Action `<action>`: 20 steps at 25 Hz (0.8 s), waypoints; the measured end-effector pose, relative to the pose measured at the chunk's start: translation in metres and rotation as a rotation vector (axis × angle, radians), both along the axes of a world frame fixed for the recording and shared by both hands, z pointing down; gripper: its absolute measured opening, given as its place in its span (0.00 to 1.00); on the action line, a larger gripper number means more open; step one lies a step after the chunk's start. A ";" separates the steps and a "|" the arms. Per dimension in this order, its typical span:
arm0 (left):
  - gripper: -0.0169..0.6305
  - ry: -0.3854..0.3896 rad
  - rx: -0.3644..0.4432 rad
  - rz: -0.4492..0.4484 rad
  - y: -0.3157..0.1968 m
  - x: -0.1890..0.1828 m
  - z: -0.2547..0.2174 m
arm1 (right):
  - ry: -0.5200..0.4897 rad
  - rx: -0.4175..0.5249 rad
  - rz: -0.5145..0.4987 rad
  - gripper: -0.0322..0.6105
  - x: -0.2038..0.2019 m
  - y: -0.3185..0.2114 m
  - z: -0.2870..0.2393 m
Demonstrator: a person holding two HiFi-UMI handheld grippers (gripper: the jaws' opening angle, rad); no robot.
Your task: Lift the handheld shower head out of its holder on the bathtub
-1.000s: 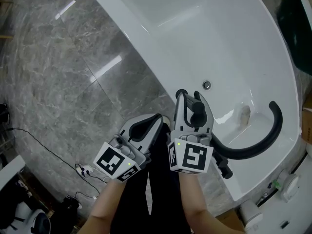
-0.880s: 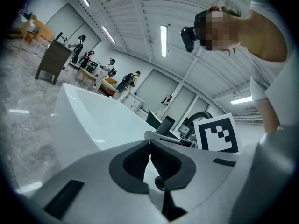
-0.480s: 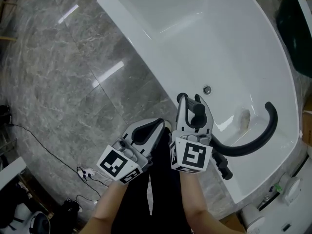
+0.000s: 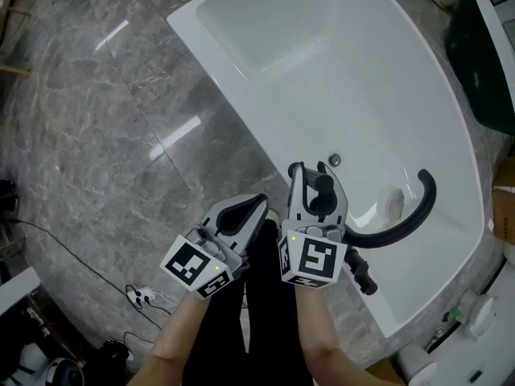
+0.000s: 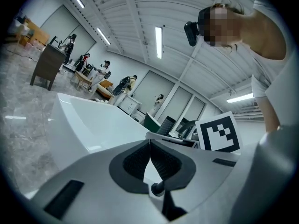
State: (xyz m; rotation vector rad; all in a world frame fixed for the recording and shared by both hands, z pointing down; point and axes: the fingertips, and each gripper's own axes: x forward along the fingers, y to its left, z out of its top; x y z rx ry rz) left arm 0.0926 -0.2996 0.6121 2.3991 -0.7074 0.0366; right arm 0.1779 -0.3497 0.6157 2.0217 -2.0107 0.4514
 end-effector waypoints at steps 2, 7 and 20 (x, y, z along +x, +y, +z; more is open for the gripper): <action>0.05 -0.001 0.014 -0.001 -0.002 -0.002 -0.010 | -0.002 0.009 0.005 0.26 0.000 0.000 -0.012; 0.05 0.002 0.037 0.001 -0.005 -0.005 -0.037 | -0.024 0.032 0.031 0.26 0.002 -0.001 -0.043; 0.05 -0.024 0.113 0.060 -0.003 -0.002 -0.104 | -0.083 0.096 0.062 0.26 0.006 0.003 -0.131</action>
